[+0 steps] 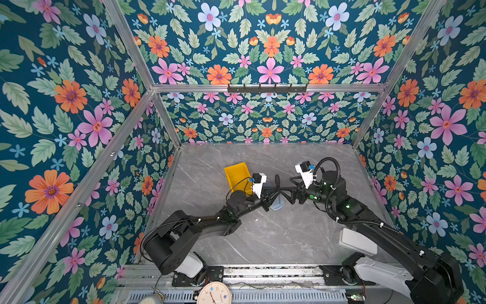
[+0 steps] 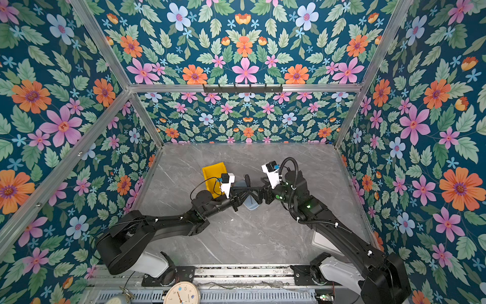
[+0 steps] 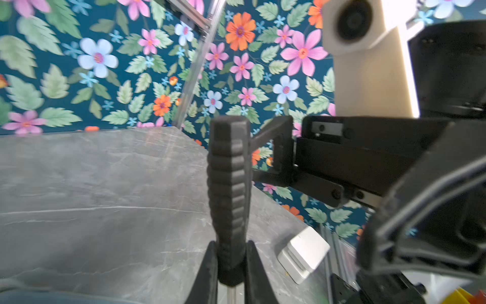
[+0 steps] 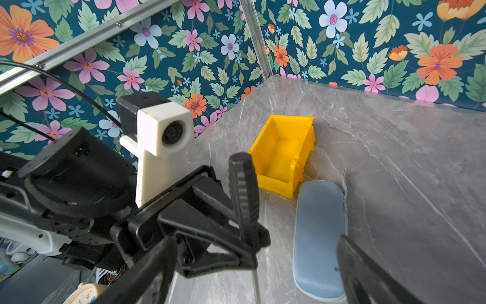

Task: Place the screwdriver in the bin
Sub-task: 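Carry the screwdriver toward the left gripper and close the left gripper on its handle, then move the left gripper over the yellow bin while the right gripper opens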

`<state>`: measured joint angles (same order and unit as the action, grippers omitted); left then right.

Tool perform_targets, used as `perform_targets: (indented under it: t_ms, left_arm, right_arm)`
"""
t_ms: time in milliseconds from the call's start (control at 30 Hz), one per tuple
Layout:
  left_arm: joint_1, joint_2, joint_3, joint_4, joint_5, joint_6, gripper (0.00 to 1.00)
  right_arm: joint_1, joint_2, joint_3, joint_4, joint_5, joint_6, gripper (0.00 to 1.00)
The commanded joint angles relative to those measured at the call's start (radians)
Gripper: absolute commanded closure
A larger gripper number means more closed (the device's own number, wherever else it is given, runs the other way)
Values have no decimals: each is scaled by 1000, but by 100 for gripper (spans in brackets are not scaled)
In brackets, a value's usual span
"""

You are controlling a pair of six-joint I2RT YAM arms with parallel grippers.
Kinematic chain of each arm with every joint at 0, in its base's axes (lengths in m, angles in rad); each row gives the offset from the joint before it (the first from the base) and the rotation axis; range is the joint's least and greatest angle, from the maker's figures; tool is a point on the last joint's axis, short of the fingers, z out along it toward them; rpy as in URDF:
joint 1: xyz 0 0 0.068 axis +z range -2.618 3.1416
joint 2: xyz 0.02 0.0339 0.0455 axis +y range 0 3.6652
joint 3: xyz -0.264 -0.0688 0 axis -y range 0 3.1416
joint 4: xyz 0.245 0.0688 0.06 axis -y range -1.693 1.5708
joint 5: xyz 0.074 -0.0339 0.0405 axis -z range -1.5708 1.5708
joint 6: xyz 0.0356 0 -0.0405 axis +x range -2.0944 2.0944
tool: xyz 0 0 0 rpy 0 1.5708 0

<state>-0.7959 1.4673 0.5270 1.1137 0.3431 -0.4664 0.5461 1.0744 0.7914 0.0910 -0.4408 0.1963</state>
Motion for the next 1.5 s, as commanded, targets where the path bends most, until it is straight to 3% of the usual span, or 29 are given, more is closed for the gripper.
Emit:
perform_targets:
  t_ms: [0, 167, 367, 500, 633, 700, 1000, 1467]
  left_arm:
    - [11, -59, -11, -133, -191, 15, 100]
    - [45, -148, 25, -415, -326, 8, 100]
    - [166, -196, 106, -729, -349, -63, 100]
    - [223, -176, 194, -933, -371, -71, 100]
    - [273, -113, 291, -1116, -438, -168, 100]
    - [285, -69, 333, -1152, -456, -191, 100]
    - [302, 141, 522, -1294, -529, -41, 100]
    - [323, 292, 624, -1280, -541, 15, 100]
  right_arm:
    - [1, -3, 7, 8, -10, -38, 3]
    - [32, 25, 34, -24, -11, -102, 1]
    - [106, 79, 64, -14, 19, -171, 1]
    - [146, 116, 77, 5, 29, -197, 1]
    - [170, 142, 90, 17, 33, -211, 1]
    - [178, 152, 96, 25, 33, -213, 1]
    - [190, 139, 85, 25, 45, -213, 1]
    - [190, 131, 72, 22, 60, -221, 1]
